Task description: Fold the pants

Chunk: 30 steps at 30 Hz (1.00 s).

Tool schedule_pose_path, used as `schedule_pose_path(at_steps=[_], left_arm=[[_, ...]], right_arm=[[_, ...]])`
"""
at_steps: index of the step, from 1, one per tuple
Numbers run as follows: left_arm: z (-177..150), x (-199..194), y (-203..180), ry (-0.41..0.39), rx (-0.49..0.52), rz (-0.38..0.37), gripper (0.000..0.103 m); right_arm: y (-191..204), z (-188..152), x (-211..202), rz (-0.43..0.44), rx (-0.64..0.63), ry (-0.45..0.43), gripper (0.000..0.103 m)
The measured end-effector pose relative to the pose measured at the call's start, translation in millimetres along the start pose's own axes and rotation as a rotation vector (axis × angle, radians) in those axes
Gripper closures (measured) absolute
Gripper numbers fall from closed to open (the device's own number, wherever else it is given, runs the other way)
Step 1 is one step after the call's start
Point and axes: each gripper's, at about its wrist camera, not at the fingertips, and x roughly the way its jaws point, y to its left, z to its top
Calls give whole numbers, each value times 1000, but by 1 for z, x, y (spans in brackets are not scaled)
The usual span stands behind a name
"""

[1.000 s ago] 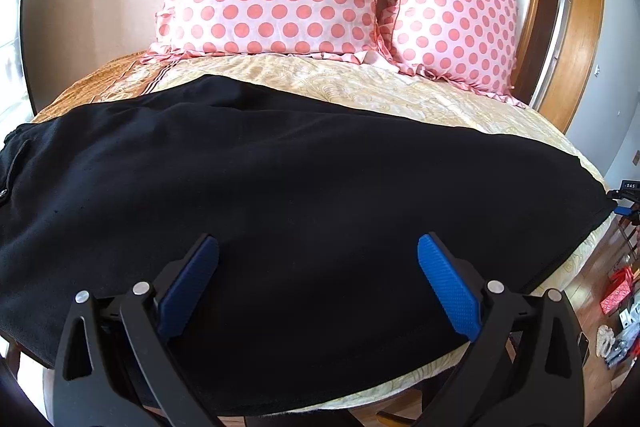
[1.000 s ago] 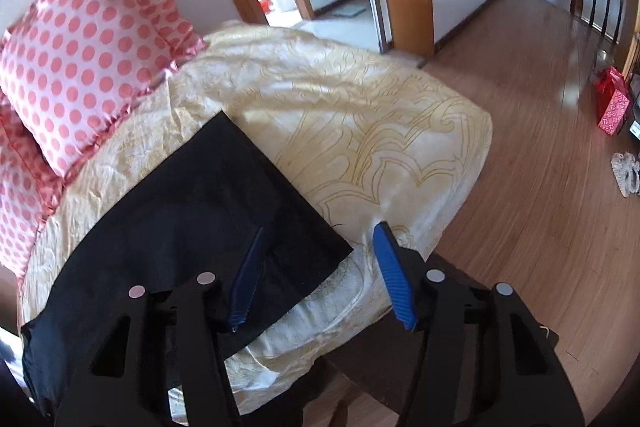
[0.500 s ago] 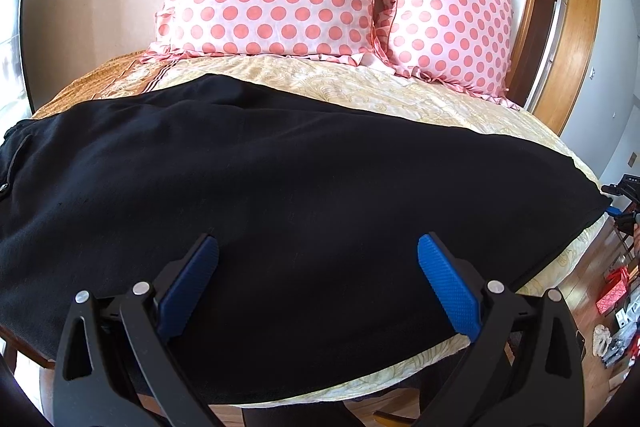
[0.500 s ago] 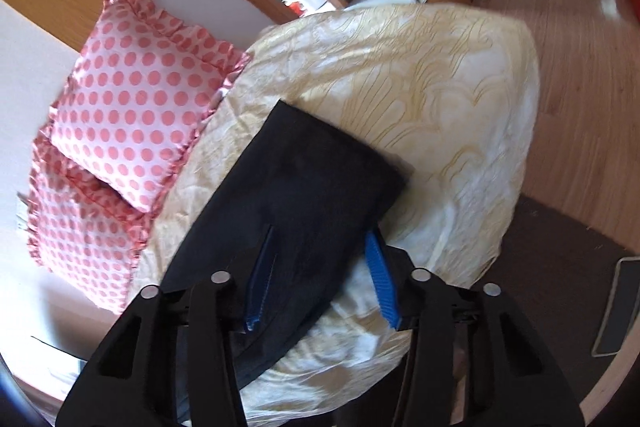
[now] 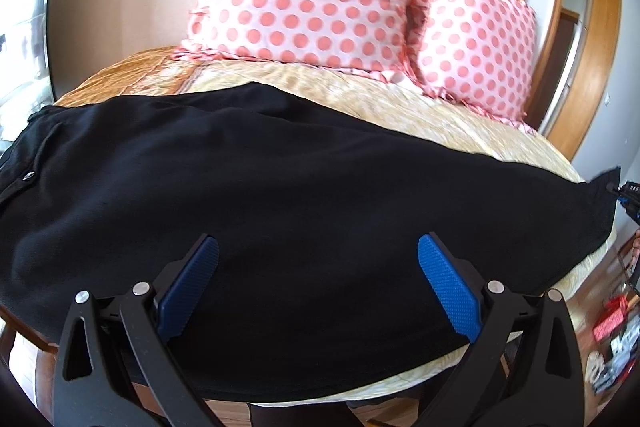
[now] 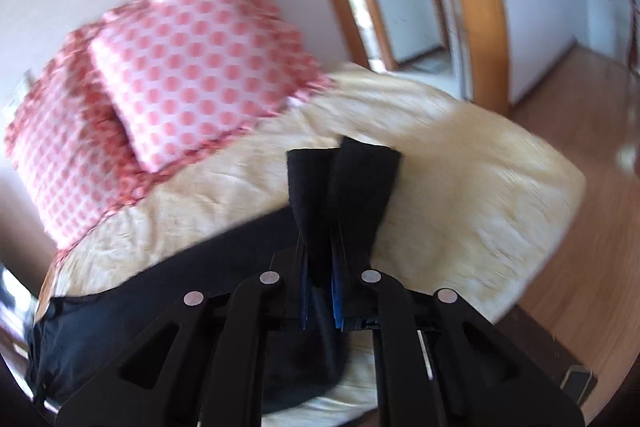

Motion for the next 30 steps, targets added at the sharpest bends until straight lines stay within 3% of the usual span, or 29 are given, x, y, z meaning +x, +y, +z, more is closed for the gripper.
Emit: schedule_pose_path(at_steps=[4,7,10,12,14,16,19,24,26,28,30], left_arm=[[2,-3,11,-6,-47,4,3],[2,-6,14,-12,-57,8,3],[1,-10,13,-19,-50,21,3],[0,-12,15,-23,-47,33,3],[0,-15,17,-29,-48,45,3],[-1,-18,21,-32,-55,52,3],[-1,-20,28,-38,-74,63,3],[1,-21,34,-47,-109,72,3],[2,-21,35,-50,-115,74,3],[2,-22,36,-47,-118,74,3],[0,-23,37,-45,-114,80,3]], right_arm=[[78,3,0,185,-129,-14,94],[149,-18,9,370,-226,36,94],[216,-62,23,556,-331,156,94],[253,-102,37,647,-401,281,94],[276,-137,48,667,-473,371,94],[287,-160,59,628,-516,415,94],[283,-154,63,652,-438,418,94],[293,-135,41,731,-375,326,94],[306,-146,41,761,-422,369,94],[317,-169,51,735,-489,441,94],[318,-177,58,731,-473,480,93]])
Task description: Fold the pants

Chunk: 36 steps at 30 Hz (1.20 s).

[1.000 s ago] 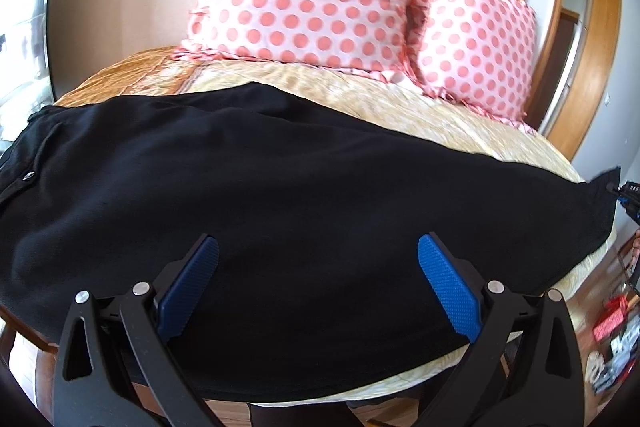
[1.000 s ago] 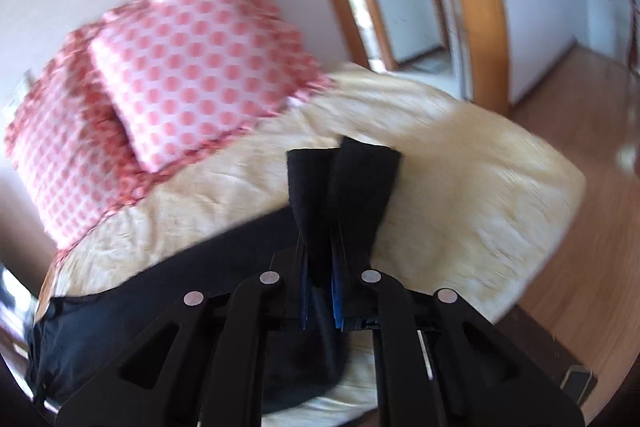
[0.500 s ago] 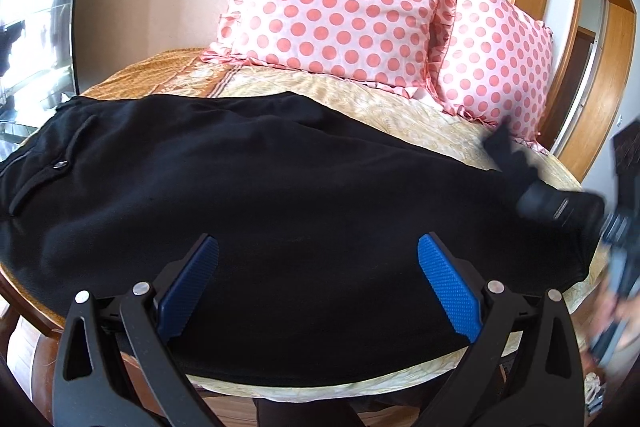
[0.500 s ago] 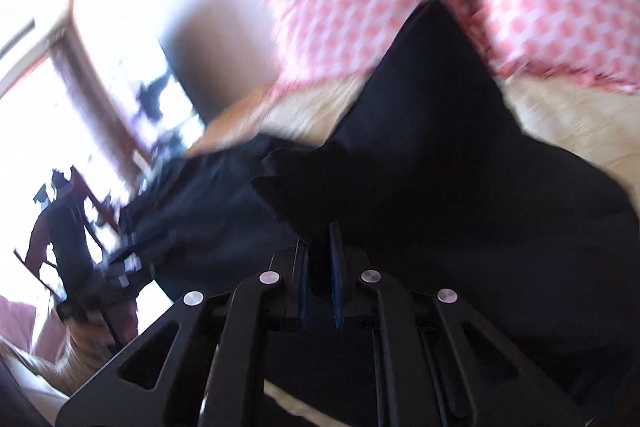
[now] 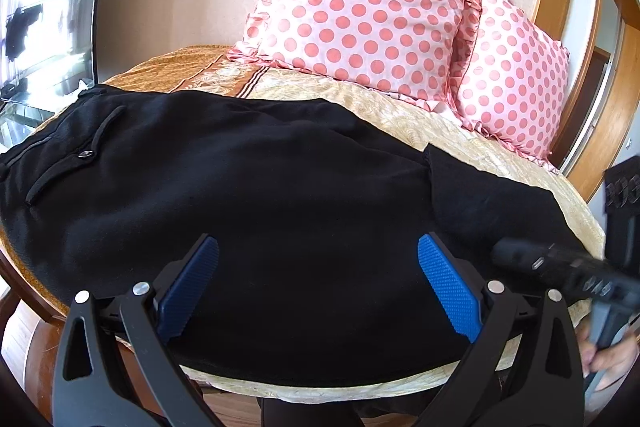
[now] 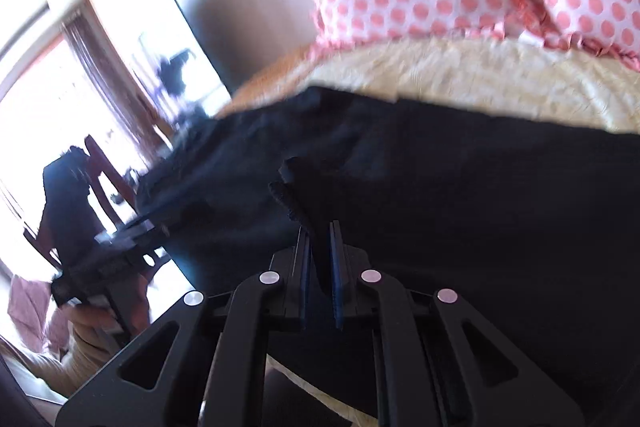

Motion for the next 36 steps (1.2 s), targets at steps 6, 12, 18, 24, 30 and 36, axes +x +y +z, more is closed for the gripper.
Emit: schedule_pose_path(at_steps=[6,12,18,24,30,36], left_arm=[[0,-1,7,1,-21,16,3],[2,-6,10,-16,-26,32,3],[7,-17,23,-55,-28,82,3],[16,-41,59,-126,-136,150,3],[21,-59,96,-141,-233,220,3],[19,-79,157,-144,-409,228,3]], right_arm=[[21,1,6,-6,-80,4,93],[25,-4,12,-18,-114,32,93],[44,-18,13,-71,-269,79,72],[64,-5,-7,-55,-318,-64,53],[60,-8,42,-227,-364,65,53],[49,-12,30,-183,-315,32,25]])
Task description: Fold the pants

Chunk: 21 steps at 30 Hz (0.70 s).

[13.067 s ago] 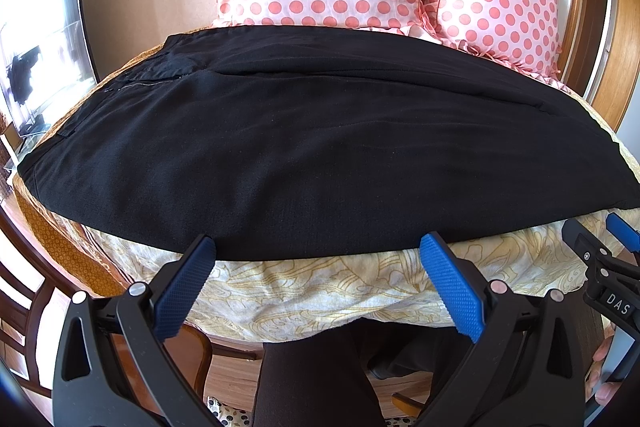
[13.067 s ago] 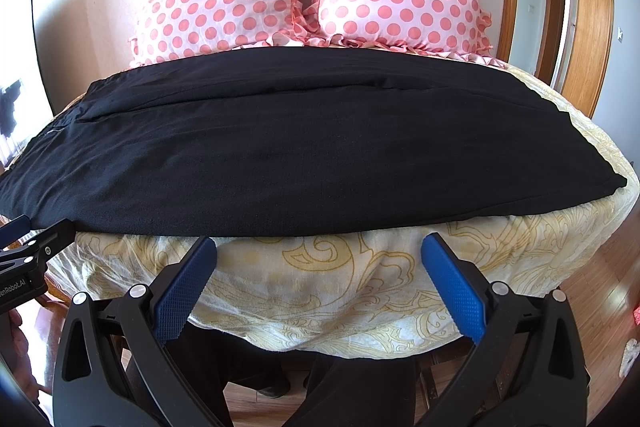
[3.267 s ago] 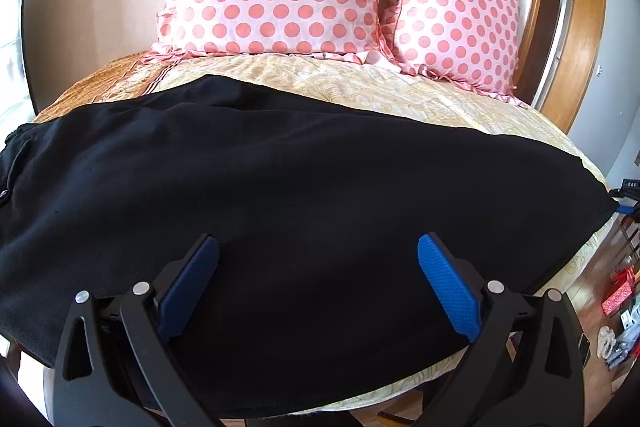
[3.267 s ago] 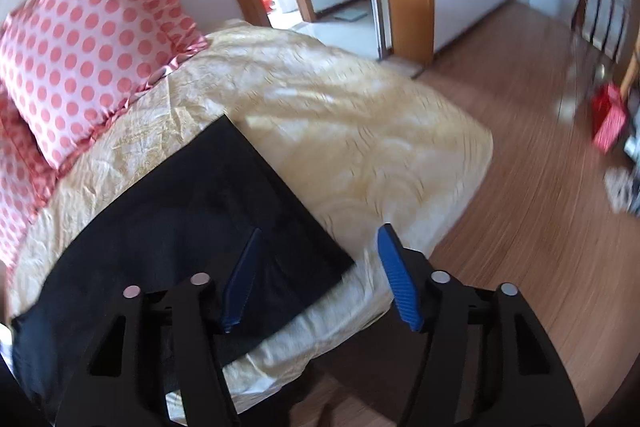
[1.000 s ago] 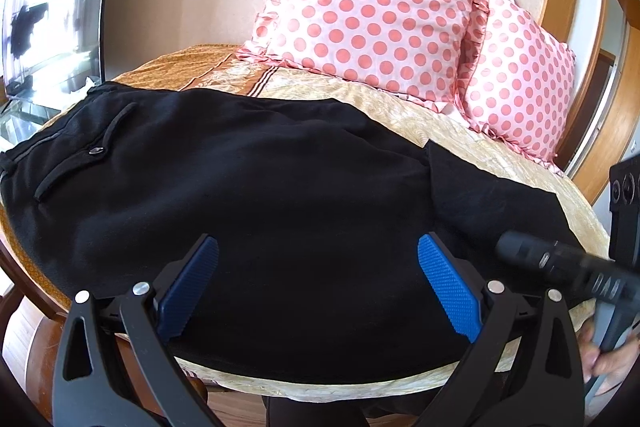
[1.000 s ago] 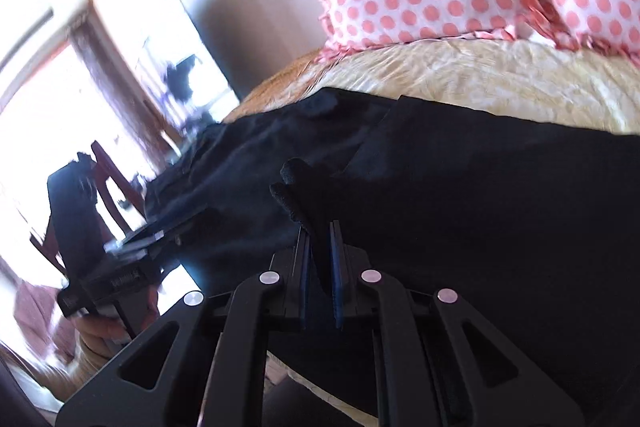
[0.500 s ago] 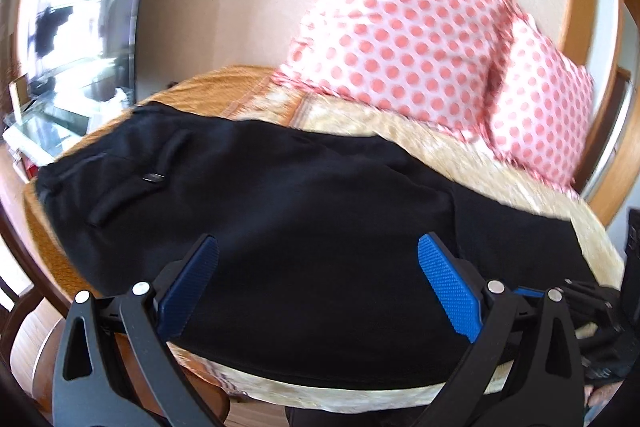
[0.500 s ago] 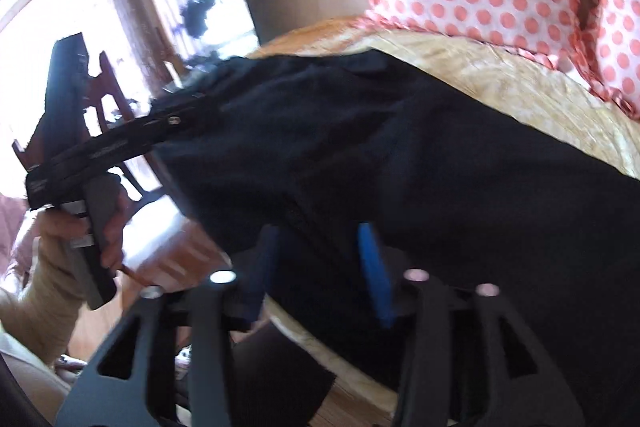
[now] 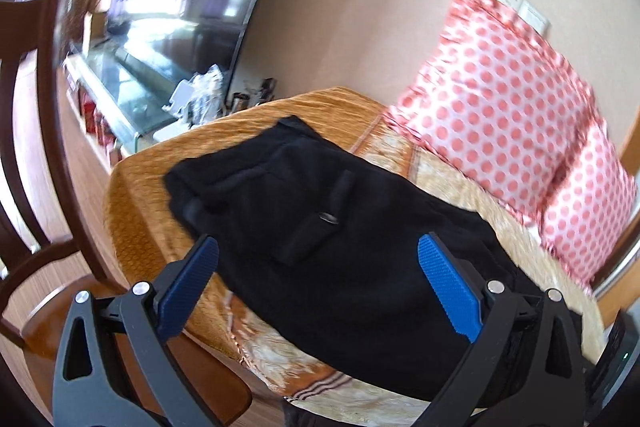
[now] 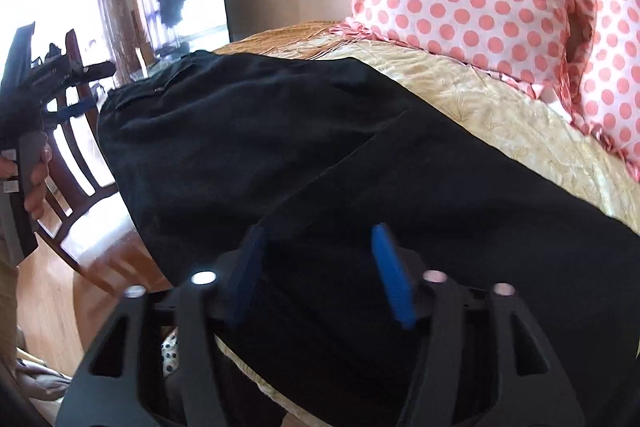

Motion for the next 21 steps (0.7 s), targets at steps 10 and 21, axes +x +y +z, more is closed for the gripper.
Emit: schedule_pose_path(at_steps=[10,21], left_arm=[[11,43,67,162,-344,-190,5],[19,42,61,148,-336,-182,5]], right_arm=[[-2,-3,2,9,0,-2,25],[0,-2,4,8,-4,-6,23]])
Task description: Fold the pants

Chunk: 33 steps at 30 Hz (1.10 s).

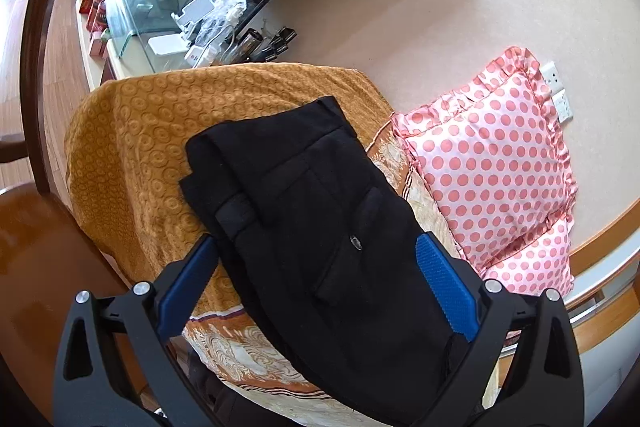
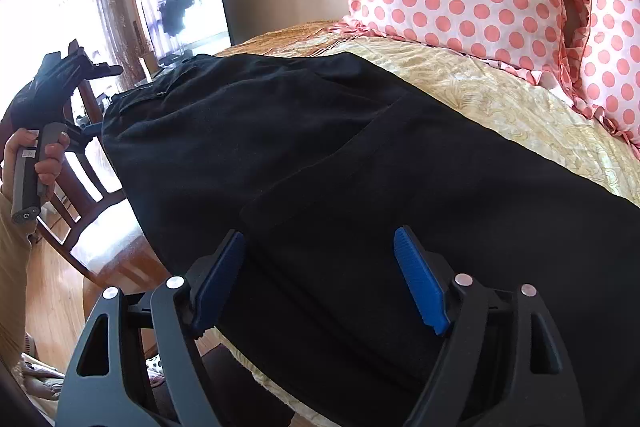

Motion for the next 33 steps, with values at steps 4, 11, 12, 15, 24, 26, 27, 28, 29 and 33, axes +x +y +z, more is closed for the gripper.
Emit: schedule_pose_path(at_steps=[4,11,12,15,24,26,27,28,29,33], left_arm=[[1,-1,-4,-19,-9,-39,5],[-5,0,12,-36,-85,-31,15],[-6,-1,14,-48,-92,-40,15],[-5,-2,18,-48,-121,-53,16],[4,6,22,-44,-184,-71,24],[1,5,25,-47,-197,-30,50],[-1,3,27,-54,-206,-19,53],[-3,2,30,-56,-215,-24,55],[-5,1,32,-58,-225,-33,55],[-9,-3,29,-36,-228,-41,44]], right_arm=[[0,0,0,1,0,-3,23],[-2,0,0,12,12,-12,23],[-2,0,0,14,13,-13,23],[-2,0,0,12,11,-13,23],[-3,-1,-1,15,23,-25,23],[-2,-2,-1,14,25,-27,23],[-2,-2,-2,15,27,-28,23],[-2,-2,-3,16,29,-28,23],[-3,-2,-3,16,30,-29,23],[-3,-2,-2,14,31,-29,23]])
